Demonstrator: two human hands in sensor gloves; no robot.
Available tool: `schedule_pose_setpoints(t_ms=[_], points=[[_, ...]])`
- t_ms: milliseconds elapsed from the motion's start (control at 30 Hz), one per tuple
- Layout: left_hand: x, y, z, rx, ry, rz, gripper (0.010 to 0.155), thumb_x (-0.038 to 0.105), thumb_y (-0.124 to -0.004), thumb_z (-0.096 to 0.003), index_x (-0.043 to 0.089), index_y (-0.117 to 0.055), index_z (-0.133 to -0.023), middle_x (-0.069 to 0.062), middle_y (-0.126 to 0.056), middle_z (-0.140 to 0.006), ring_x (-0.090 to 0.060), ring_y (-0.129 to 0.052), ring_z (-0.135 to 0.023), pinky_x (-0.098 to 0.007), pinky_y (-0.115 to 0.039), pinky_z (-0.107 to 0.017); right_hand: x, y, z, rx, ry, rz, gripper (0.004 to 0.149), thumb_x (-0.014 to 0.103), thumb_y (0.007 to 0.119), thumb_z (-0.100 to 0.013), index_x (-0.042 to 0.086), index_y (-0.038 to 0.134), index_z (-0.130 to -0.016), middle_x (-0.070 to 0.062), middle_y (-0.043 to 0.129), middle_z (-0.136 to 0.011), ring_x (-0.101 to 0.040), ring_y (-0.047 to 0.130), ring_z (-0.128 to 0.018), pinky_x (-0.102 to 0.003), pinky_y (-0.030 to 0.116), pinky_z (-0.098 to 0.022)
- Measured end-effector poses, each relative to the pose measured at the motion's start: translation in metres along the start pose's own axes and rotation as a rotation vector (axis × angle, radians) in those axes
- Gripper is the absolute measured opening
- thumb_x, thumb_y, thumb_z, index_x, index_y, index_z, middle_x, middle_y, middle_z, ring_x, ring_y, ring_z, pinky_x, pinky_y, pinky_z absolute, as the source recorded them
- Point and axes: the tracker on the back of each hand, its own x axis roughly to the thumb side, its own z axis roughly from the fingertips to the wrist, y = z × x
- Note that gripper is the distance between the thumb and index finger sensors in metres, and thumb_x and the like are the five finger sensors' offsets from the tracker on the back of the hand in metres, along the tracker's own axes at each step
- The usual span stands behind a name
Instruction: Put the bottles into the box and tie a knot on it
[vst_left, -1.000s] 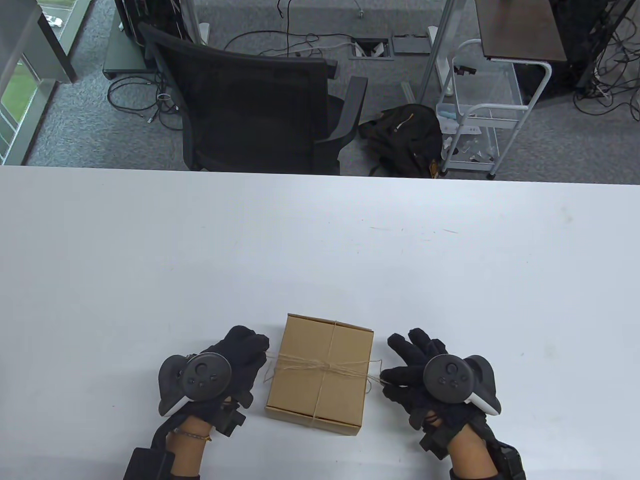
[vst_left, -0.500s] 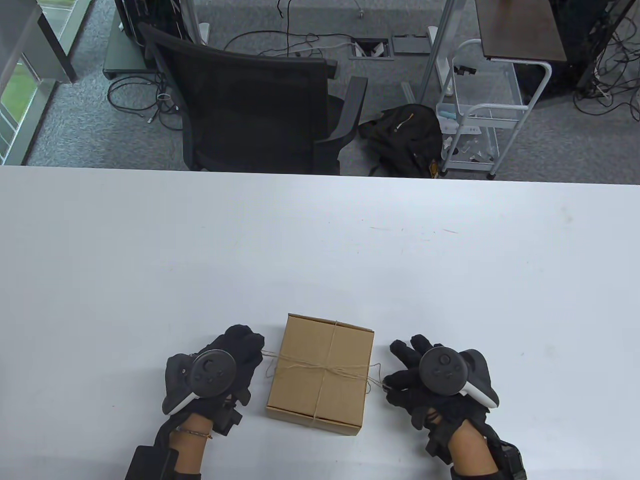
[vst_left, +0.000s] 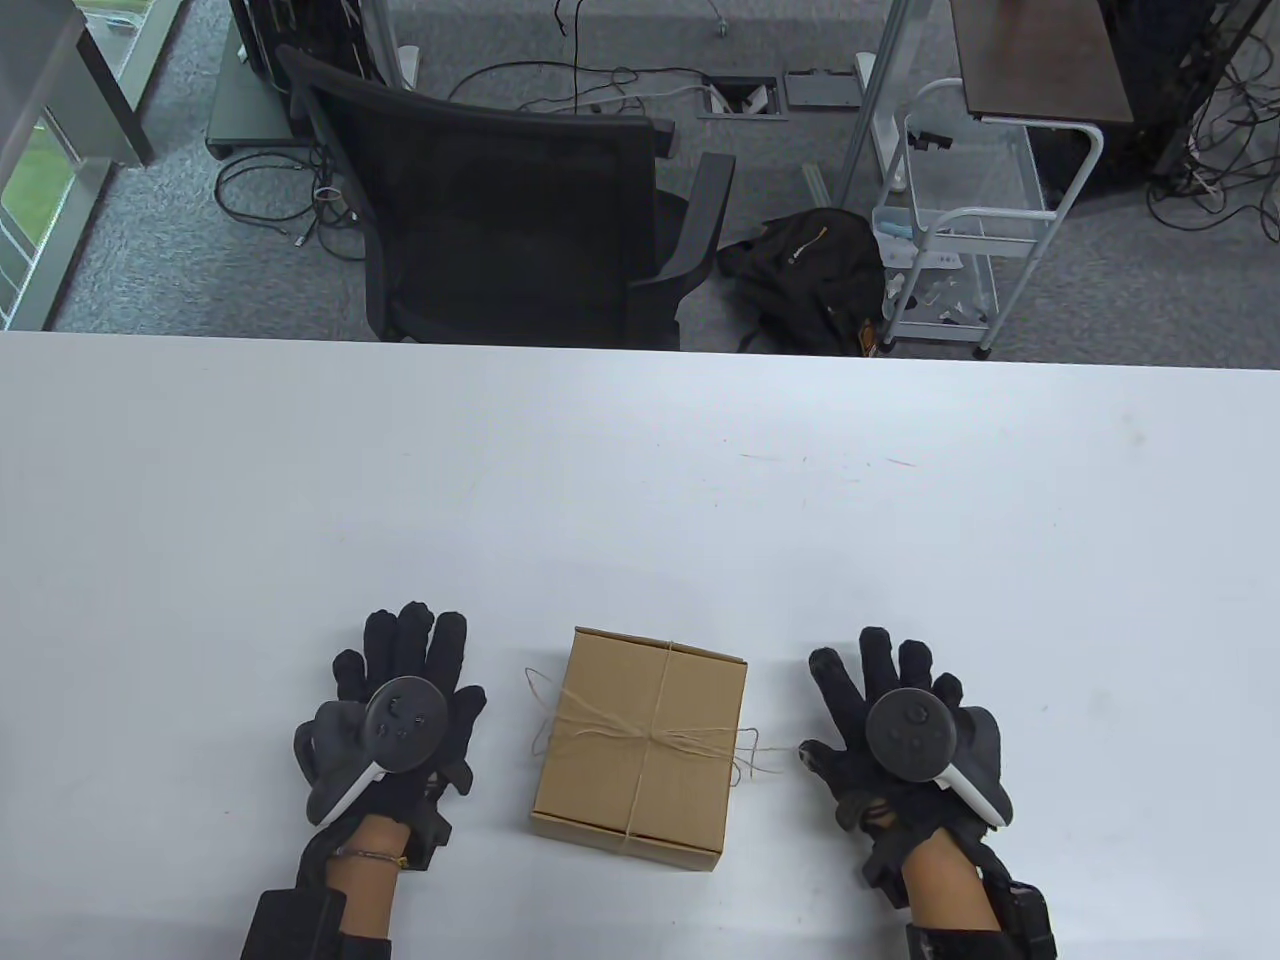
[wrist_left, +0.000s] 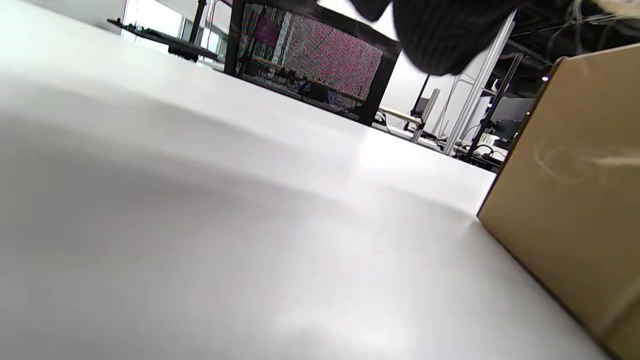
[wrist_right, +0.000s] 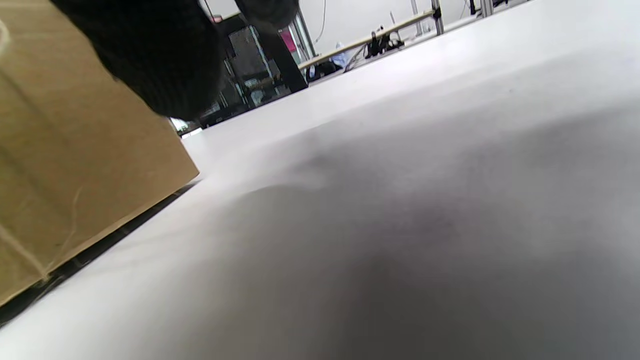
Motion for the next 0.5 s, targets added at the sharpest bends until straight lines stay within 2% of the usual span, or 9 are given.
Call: schedule_pose_setpoints(t_ms=[133, 500], points=[[0.005, -0.003, -0.001, -0.051, 0.004, -0.004, 0.093, 0.06, -0.075, -0.0512, 0.033, -0.018, -0.12, -0.02, -0.01, -0.129, -0.058, -0.011, -0.11, -0.08, -0.023, -0.068, -0.001, 0.002, 0.001, -0.027, -0.028, -0.027, 0.088, 0.056, 0.074, -0.048, 0.033, 0.016, -0.11, -0.011, -0.006, -0.113, -0.047, -0.011, -0.096, -0.075, -0.006, -0.057], [0.019, -0.01, 0.001, -0.065, -0.055, -0.038, 0.093, 0.06, -0.075, -0.0508, 0.034, -0.017, -0.119, -0.019, -0.009, -0.129, -0.058, -0.011, -0.111, -0.08, -0.021, -0.067, 0.002, 0.006, 0.0, -0.014, -0.043, -0.031, 0.088, 0.059, 0.071, -0.048, 0.033, 0.014, -0.109, -0.01, -0.007, -0.112, -0.046, -0.012, -0.096, -0.075, -0.006, -0.057]])
